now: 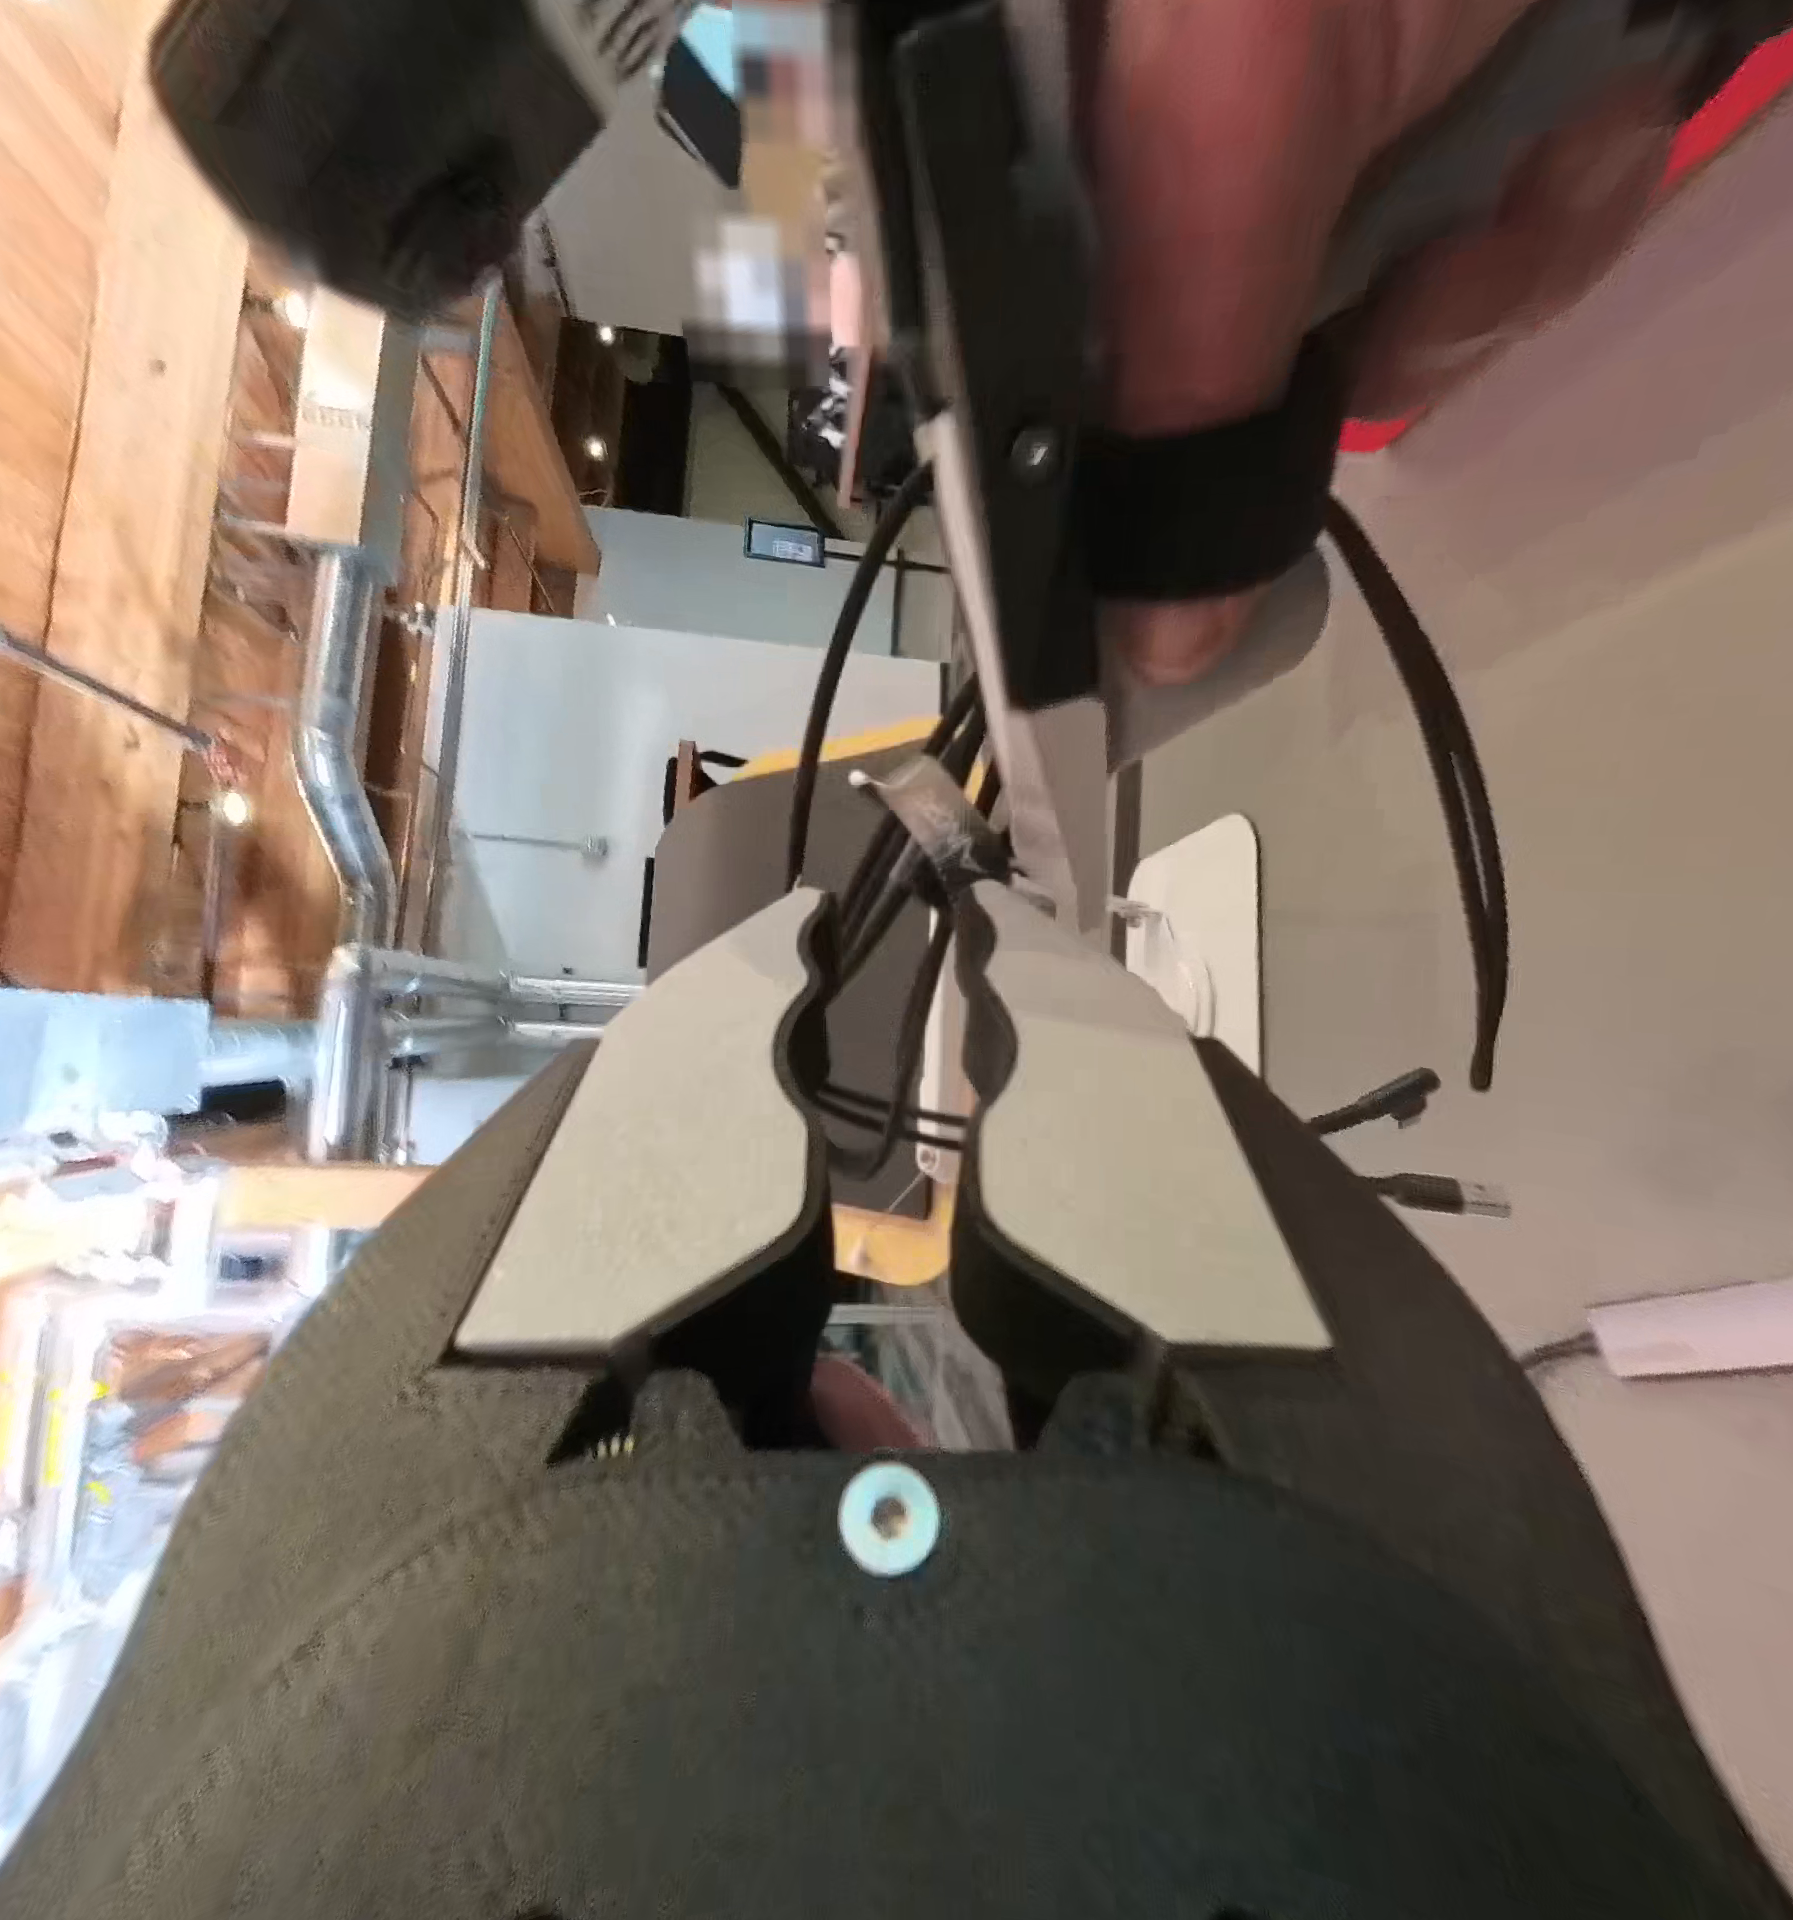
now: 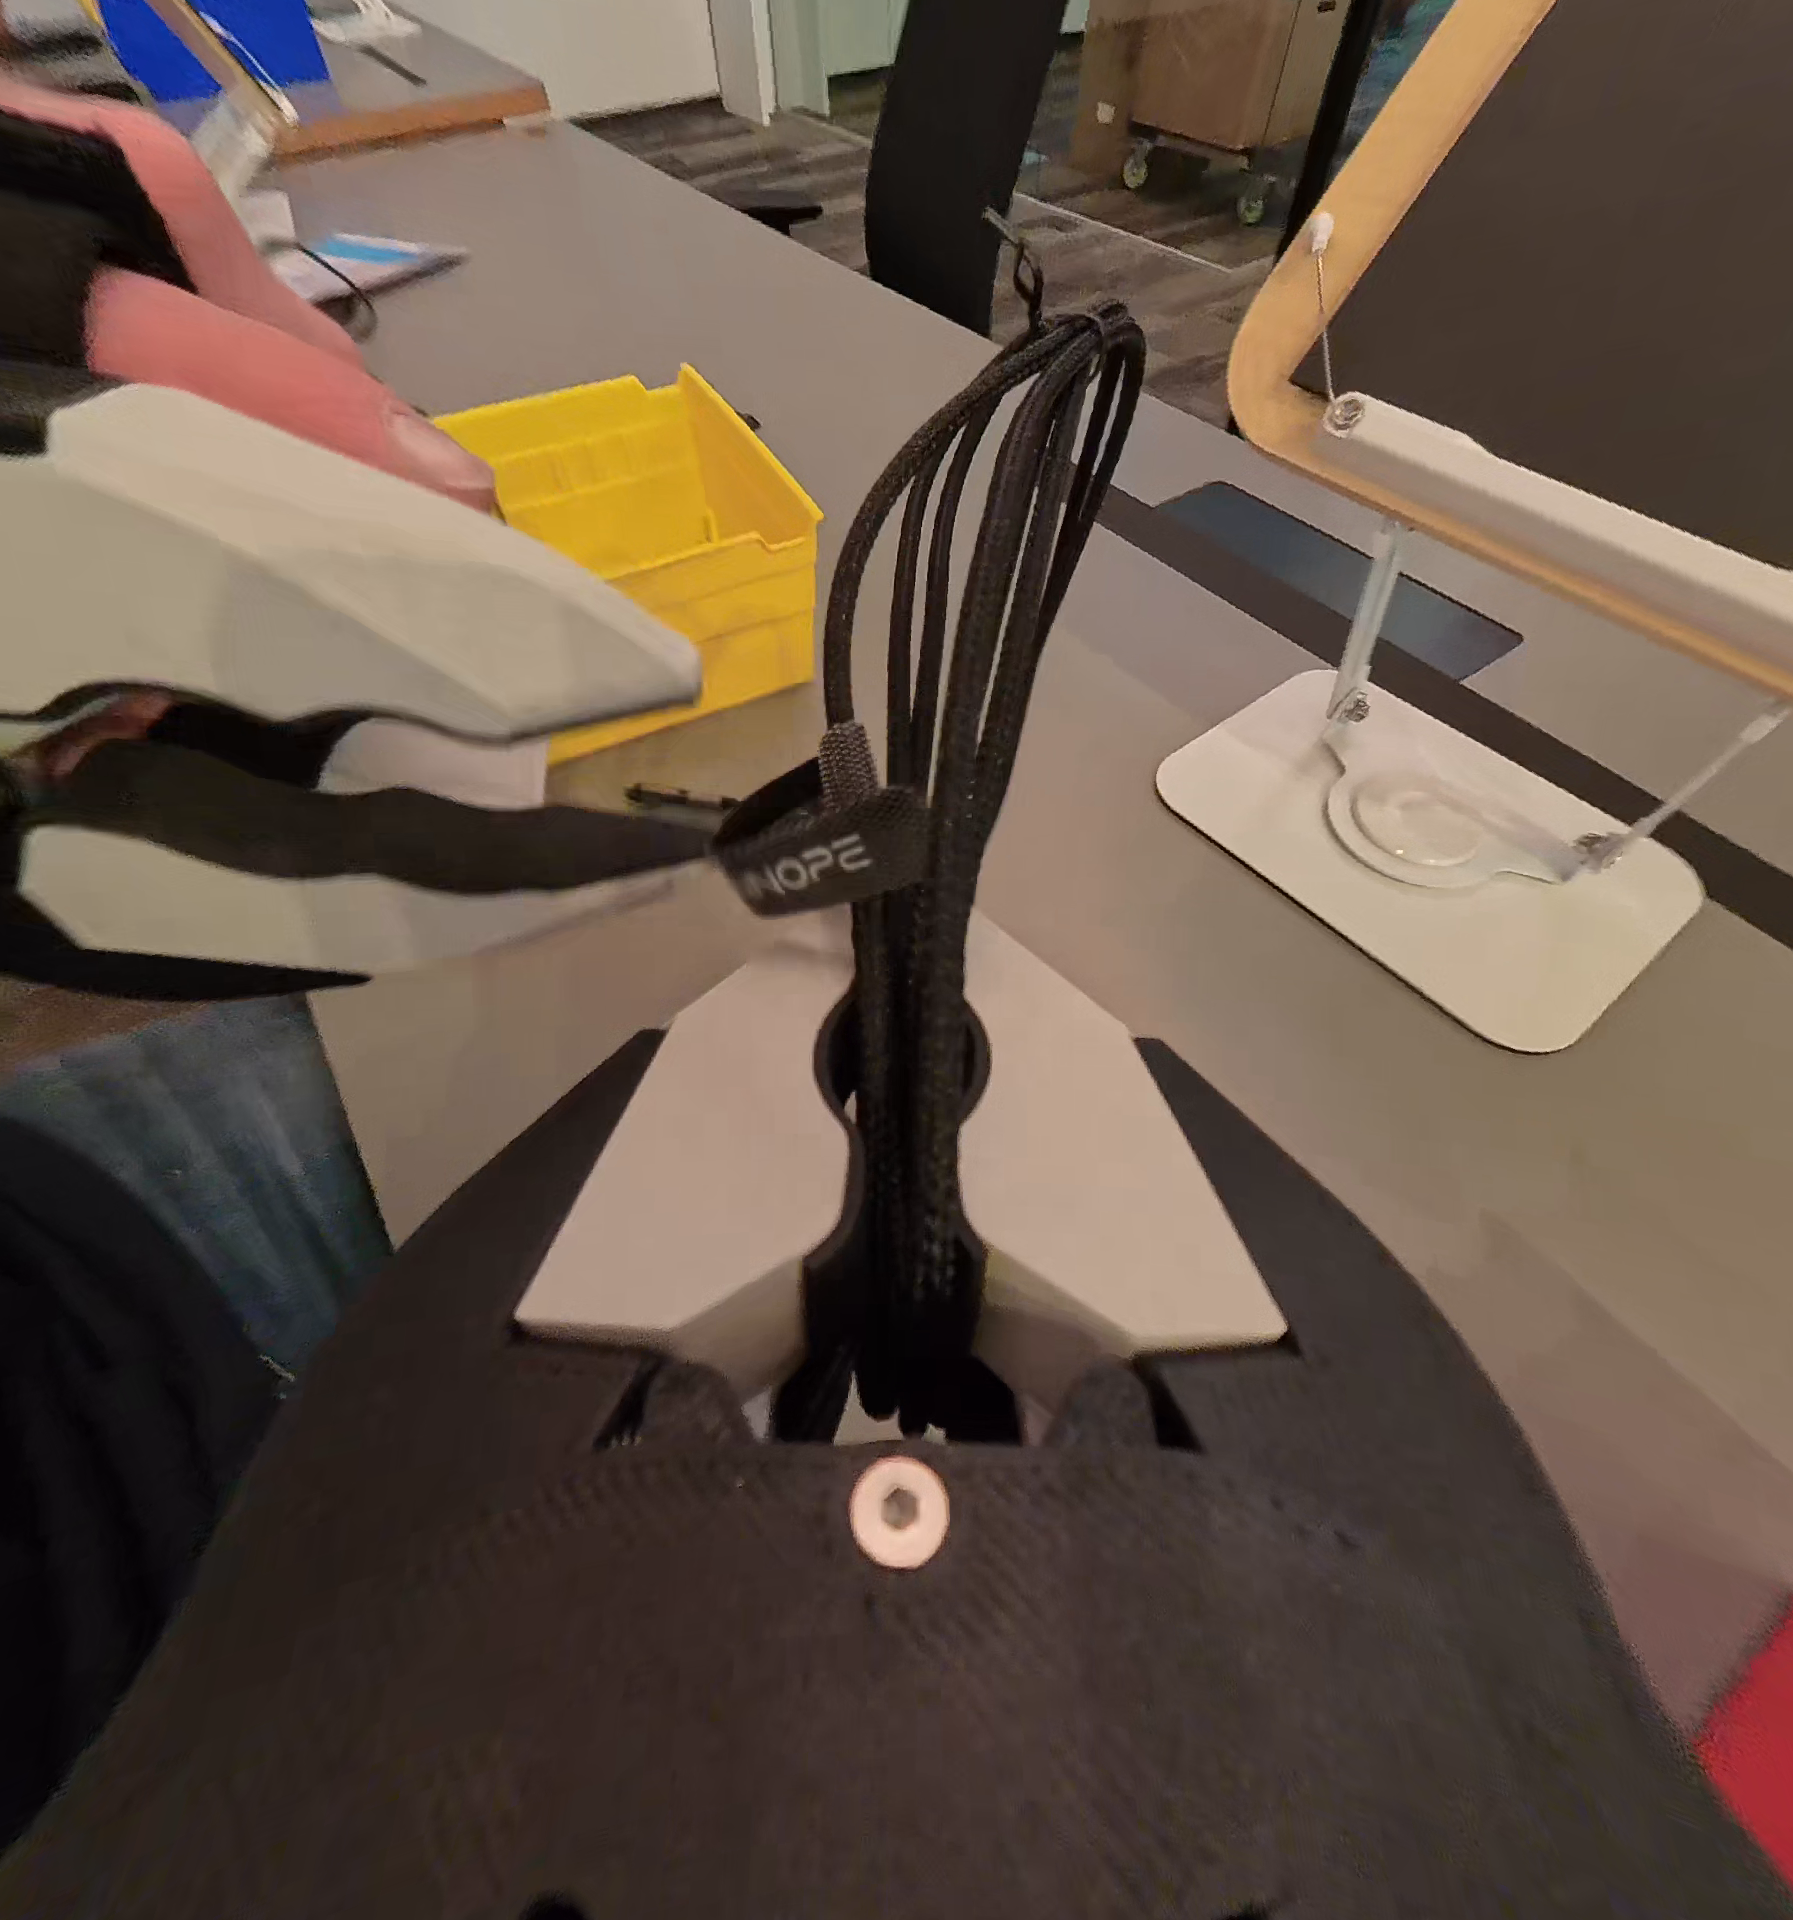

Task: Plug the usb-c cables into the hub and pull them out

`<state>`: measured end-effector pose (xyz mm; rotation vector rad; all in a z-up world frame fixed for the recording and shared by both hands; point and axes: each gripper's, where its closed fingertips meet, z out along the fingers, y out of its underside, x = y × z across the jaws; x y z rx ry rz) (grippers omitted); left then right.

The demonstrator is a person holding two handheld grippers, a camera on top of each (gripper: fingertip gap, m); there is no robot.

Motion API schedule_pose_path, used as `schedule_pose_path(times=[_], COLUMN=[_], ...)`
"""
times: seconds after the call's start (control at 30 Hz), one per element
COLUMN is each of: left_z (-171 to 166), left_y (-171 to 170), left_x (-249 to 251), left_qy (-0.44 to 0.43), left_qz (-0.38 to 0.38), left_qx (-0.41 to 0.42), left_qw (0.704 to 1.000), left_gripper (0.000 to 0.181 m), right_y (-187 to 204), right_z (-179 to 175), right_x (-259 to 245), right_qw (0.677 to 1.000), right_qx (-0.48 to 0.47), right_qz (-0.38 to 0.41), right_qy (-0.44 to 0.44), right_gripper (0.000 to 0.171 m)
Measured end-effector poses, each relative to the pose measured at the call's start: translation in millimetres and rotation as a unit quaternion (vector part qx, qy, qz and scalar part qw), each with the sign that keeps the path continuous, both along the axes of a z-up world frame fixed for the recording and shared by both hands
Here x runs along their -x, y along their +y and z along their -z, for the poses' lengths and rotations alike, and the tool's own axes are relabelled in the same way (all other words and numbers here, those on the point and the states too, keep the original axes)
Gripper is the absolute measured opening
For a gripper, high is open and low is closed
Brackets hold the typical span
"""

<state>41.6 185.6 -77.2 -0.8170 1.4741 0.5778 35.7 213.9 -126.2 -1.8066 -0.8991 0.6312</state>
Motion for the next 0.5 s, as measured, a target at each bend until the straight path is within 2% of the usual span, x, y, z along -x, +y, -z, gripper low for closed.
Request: schedule_pose_path(times=[0.17, 0.3, 0.43, 0.5], left_z=[1.6, -3.2, 3.4, 3.7], left_y=[-3.9, 6.6, 15.0, 9.6], left_x=[-11.5, 0.2, 12.5, 7.0], left_qy=[0.032, 0.027, 0.078, 0.087], left_qz=[0.014, 0.01, 0.015, 0.043], left_qx=[0.032, 0.043, 0.033, 0.045], left_qw=[0.999, 0.999, 0.996, 0.994], left_gripper=[0.022, 0.023, 0.027, 0.025], right_y=[1.4, -1.1, -4.3, -6.5], right_z=[2.8, 1.8, 0.5, -0.8], right_x=[0.0, -3.5, -3.7, -1.3], right_qw=[0.999, 0.999, 0.999, 0.998], right_qx=[-0.019, -0.021, -0.032, -0.038], right_qz=[0.014, 0.013, 0.006, -0.001], right_qy=[-0.034, -0.031, -0.041, -0.047], right_gripper=[0.0, 0.0, 0.0, 0.0])
